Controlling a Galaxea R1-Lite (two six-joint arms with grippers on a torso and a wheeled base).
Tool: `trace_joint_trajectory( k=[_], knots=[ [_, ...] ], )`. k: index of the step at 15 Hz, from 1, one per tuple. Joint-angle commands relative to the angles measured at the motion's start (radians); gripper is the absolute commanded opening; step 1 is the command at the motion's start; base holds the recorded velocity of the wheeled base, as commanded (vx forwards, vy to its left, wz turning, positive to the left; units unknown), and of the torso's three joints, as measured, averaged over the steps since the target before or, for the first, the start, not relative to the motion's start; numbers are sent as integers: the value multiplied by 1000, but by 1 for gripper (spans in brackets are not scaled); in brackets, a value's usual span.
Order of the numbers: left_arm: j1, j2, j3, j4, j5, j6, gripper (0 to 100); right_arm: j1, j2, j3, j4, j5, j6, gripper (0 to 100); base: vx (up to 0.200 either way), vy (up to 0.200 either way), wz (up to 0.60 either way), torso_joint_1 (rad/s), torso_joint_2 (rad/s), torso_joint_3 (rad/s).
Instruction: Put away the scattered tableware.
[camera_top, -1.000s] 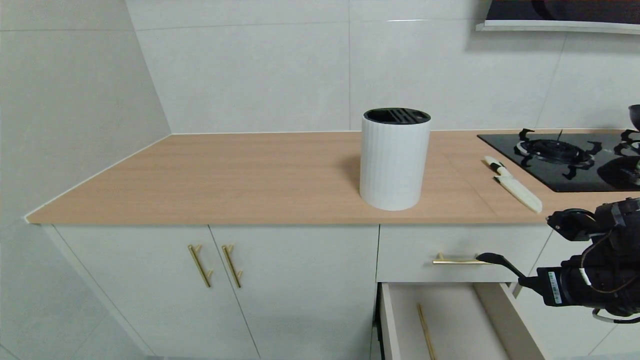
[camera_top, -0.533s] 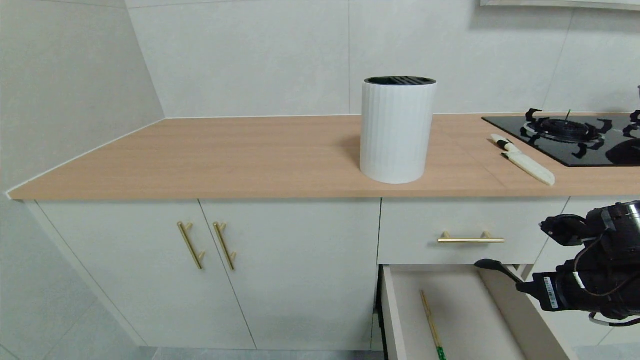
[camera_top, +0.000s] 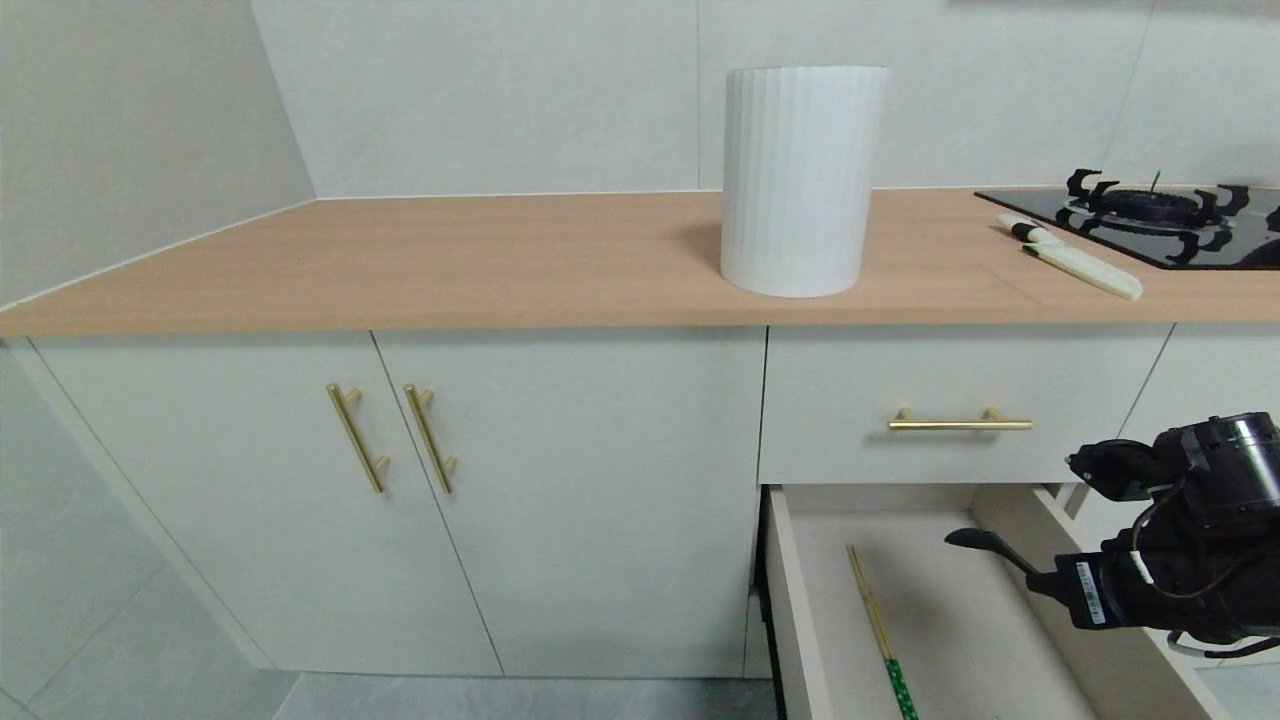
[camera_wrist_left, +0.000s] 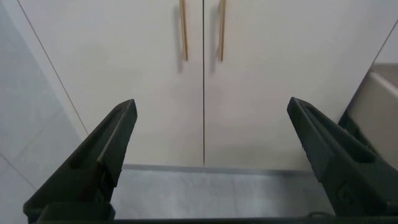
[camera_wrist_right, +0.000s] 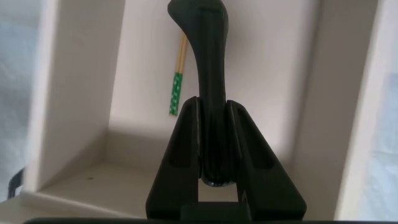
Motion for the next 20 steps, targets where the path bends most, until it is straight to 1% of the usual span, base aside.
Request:
trace_joint_trajectory(
  k=[1,7,11,13,16,17,20],
  knots=[
    [-1,2,0,-2,0,0,100,1,9,0,-1,0,0,0,0,0,0,-71,320,237],
    [1,2,0,-2,0,0,100,2,21,0,-4,0,0,0,0,0,0,-13,57,35],
    [1,2,0,-2,0,0,100,4,106,-6,-66,-3,6,0,0,0,0,0,0,0],
    [-1,2,0,-2,0,0,100,4,196,-4,-150,-15,28,0,0,0,0,0,0,0],
    [-1,2,0,-2,0,0,100,5,336,5,-225,-72,28,0,0,0,0,0,0,0],
    [1,2,0,-2,0,0,100,11,371,5,-243,-73,28,0,0,0,0,0,0,0],
    [1,0,0,-2,0,0,100,19,459,35,-366,-78,31,0,0,0,0,0,0,0]
  ],
)
